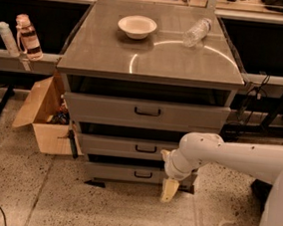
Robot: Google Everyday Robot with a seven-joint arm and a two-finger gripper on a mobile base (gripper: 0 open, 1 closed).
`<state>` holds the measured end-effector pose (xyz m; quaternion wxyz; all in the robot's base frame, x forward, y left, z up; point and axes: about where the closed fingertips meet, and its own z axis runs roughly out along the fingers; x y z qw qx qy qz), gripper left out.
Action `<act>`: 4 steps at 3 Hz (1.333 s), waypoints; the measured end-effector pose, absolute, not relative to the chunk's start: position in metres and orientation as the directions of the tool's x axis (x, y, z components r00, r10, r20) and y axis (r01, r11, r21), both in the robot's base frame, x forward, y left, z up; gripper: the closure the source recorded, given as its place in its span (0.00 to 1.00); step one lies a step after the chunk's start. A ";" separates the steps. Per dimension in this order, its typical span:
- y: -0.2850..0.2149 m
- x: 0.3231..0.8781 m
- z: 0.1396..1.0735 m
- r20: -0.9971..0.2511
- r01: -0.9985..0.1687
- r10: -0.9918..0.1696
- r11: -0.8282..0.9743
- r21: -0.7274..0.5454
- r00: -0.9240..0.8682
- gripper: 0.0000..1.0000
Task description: Open bottom drawer
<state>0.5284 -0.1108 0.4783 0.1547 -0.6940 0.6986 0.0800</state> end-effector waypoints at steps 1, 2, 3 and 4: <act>-0.124 0.537 0.423 -0.357 -0.998 -0.934 0.033 -0.047 -0.014 0.00; -0.136 0.539 0.378 -0.362 -0.999 -0.932 0.038 -0.007 -0.033 0.00; -0.147 0.539 0.341 -0.339 -0.997 -0.938 0.077 0.007 -0.075 0.00; -0.154 0.546 0.312 -0.321 -0.991 -0.939 0.131 -0.005 -0.123 0.00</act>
Offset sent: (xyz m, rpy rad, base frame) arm 0.0159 -0.0427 -0.1499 0.0455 0.1347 -0.0215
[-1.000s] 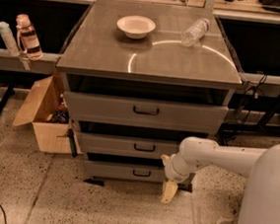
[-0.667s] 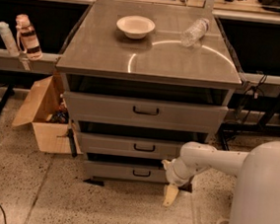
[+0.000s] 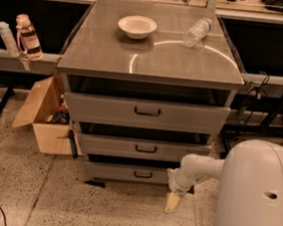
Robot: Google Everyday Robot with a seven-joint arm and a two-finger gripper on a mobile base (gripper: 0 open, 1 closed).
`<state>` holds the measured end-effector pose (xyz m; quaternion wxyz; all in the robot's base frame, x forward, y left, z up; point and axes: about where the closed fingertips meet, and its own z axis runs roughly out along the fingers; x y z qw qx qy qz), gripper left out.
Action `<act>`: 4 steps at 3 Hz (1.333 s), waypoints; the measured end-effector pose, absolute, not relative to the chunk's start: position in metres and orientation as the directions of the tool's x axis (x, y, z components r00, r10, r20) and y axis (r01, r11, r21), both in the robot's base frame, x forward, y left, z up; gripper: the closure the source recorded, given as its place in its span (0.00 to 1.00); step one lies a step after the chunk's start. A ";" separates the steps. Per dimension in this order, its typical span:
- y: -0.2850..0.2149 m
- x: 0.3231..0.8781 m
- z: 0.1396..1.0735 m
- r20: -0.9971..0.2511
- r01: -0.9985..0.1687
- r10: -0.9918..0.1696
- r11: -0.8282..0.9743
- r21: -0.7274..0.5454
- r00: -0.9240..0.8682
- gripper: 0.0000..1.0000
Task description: Open bottom drawer
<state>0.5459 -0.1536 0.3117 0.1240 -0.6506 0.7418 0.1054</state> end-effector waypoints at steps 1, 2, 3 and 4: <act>-0.140 0.577 0.274 -0.313 -0.989 -0.943 0.136 -0.050 -0.114 0.00; -0.138 0.577 0.271 -0.317 -0.990 -0.942 0.133 -0.046 -0.112 0.00; -0.138 0.581 0.267 -0.364 -0.992 -0.926 0.118 -0.036 -0.097 0.00; -0.142 0.595 0.269 -0.401 -0.996 -0.915 0.071 -0.062 -0.040 0.00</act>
Offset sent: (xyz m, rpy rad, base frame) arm 0.0565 0.0269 -0.0503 -0.0121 -0.0799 0.0143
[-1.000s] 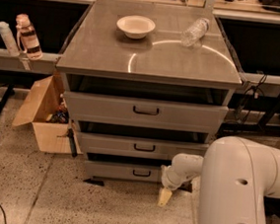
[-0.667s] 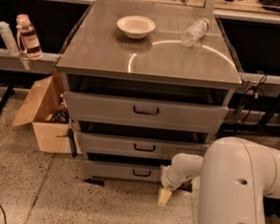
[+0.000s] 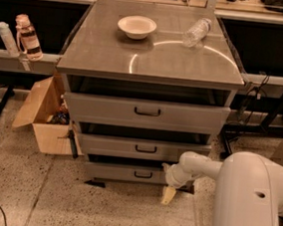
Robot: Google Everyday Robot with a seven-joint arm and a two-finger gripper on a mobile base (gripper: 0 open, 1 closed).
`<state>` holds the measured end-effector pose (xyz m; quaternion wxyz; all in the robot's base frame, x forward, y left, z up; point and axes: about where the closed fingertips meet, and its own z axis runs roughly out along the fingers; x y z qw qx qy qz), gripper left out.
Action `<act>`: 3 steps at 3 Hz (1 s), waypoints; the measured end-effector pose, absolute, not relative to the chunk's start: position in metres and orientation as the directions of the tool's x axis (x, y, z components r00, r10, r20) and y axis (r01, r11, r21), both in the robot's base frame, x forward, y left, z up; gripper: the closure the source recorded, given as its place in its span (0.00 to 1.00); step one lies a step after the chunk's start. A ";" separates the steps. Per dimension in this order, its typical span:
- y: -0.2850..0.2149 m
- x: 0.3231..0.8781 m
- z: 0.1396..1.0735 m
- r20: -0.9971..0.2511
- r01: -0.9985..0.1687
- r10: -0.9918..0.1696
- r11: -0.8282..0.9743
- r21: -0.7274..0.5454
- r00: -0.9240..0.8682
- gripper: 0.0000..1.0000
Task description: Open bottom drawer
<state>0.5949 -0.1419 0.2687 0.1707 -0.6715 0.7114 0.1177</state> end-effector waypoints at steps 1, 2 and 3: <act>-0.141 0.612 0.271 -0.415 -0.995 -0.909 0.025 -0.101 0.019 0.00; -0.140 0.612 0.271 -0.415 -0.995 -0.909 0.025 -0.101 0.019 0.00; -0.136 0.612 0.261 -0.394 -0.992 -0.919 0.046 -0.114 0.003 0.00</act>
Offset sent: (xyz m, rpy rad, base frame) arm 0.0145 0.0013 0.0021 0.0146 -0.0336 0.0413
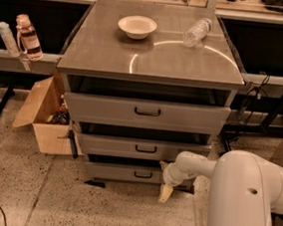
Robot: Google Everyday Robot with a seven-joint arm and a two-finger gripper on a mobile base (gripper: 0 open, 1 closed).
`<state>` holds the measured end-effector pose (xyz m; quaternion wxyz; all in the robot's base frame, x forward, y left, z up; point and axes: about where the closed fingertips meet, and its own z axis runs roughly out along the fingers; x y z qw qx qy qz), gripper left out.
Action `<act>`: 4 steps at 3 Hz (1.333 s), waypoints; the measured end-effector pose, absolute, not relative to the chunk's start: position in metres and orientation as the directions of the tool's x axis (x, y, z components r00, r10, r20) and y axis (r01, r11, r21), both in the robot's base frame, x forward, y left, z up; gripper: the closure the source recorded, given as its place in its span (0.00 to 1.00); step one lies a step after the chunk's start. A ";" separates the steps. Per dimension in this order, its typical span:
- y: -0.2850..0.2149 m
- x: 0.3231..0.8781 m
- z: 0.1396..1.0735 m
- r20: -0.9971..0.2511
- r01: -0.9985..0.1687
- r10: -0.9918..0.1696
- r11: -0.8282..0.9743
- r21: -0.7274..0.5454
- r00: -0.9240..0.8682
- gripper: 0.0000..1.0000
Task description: Open bottom drawer
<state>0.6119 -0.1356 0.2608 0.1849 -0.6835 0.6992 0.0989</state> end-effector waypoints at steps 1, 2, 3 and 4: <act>-0.126 0.615 0.248 -0.371 -0.989 -0.928 0.073 -0.129 -0.020 0.00; -0.120 0.623 0.235 -0.359 -0.987 -0.932 0.098 -0.131 -0.046 0.00; -0.116 0.633 0.217 -0.387 -0.988 -0.921 0.107 -0.115 -0.055 0.00; -0.116 0.644 0.209 -0.400 -0.988 -0.915 0.100 -0.115 -0.046 0.00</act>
Offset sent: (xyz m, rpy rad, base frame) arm 0.0253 0.0206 -0.0374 -0.0561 -0.0234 -0.0950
